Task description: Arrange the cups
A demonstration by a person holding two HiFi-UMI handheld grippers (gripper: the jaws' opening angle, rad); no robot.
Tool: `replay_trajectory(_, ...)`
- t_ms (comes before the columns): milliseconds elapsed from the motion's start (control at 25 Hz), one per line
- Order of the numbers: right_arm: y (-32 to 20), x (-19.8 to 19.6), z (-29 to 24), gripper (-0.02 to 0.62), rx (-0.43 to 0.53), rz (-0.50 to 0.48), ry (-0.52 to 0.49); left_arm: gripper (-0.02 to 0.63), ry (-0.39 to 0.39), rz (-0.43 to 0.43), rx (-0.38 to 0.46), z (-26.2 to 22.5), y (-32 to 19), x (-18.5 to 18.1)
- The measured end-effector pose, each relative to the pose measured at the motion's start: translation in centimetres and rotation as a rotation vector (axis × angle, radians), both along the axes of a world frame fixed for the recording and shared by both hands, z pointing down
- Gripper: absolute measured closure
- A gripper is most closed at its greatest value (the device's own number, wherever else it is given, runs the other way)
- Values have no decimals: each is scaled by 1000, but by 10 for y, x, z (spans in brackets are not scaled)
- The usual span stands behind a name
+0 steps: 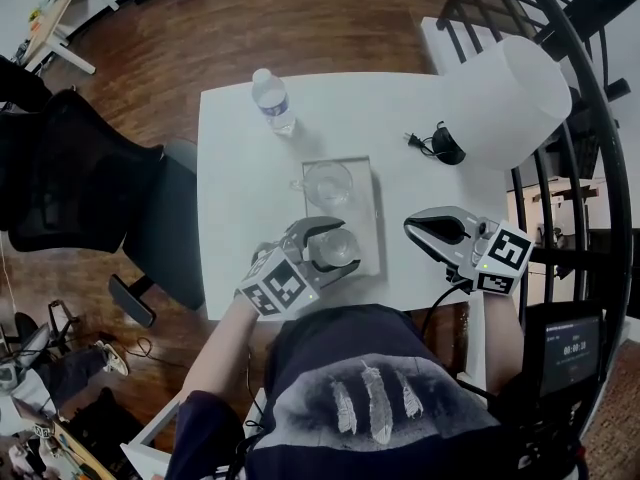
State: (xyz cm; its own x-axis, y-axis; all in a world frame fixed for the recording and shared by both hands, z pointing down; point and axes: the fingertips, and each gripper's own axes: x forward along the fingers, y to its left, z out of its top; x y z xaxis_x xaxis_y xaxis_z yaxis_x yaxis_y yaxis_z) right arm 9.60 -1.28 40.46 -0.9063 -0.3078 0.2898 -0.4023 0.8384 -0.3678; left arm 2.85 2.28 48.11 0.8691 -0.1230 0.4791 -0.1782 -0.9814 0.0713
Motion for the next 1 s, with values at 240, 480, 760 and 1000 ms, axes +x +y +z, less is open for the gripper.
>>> replay_trajectory(240,-1,-2,0,592,-1,-10,6,273,35,-15,-39,-3,0,1)
replay_trajectory(480,-2,-2,0,592,1,-9,6,208,119,-24,-66,-29,-5,1)
replay_trajectory(760,-5,-1,-4,592,6,2,-9,179,227,-39,-26,-82,3,-13)
replay_trajectory(1000,-5,-7,-11,592,19,-11,-31,179,438,-134,-55,-151,-4,-35)
